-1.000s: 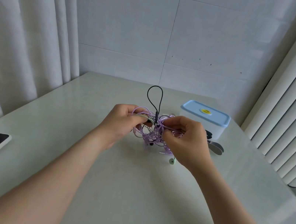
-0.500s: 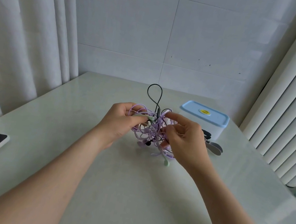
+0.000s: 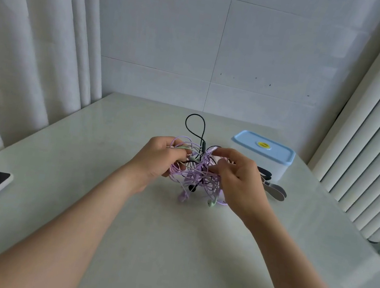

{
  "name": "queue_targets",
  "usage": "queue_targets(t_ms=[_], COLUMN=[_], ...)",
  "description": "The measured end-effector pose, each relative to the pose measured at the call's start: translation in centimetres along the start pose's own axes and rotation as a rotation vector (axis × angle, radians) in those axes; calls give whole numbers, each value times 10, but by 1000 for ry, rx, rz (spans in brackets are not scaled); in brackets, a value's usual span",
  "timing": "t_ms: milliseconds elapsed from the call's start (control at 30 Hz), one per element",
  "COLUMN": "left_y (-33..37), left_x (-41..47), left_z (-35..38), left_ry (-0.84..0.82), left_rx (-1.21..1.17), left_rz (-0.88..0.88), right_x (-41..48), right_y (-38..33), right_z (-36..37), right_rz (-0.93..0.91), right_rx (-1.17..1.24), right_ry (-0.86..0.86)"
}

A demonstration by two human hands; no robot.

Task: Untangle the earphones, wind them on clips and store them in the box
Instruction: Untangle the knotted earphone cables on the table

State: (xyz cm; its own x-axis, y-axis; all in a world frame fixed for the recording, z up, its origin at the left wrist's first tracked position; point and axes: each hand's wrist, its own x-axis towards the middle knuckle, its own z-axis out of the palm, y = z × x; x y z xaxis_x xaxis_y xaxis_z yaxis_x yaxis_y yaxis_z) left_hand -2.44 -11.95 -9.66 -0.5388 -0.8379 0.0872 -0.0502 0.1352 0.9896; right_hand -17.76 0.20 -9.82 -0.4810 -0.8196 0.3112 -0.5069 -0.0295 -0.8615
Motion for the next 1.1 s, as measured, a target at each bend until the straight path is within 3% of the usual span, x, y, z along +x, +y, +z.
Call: queue_targets(t_ms=[300,433,567,700,900,967,1100], left_y=[-5,-2,-3,-10,-16,-16,-14], left_x=[2,0,3,10,14,13,11], left_z=[0,1,0,-2,-5,-3,1], left_ry=[21,33,156,296,312,269,186], left_rx=[64,58,68,64,78,83,101], left_rz=[91,106,24,-48,-41,-30,-34], right_x=[-8,-7,-4,-2,1,2,-1], right_y=[-10,-9,-8,-6,-2,0,0], right_z=[-5,-5,-5,-4,-5,-6,-4], right_rz=[32,41,-10,-57,-103,-103,-111], right_rx=[247,187,65,146,195,153,-152], right_ry=[-127,-34,92,166,196,180,95])
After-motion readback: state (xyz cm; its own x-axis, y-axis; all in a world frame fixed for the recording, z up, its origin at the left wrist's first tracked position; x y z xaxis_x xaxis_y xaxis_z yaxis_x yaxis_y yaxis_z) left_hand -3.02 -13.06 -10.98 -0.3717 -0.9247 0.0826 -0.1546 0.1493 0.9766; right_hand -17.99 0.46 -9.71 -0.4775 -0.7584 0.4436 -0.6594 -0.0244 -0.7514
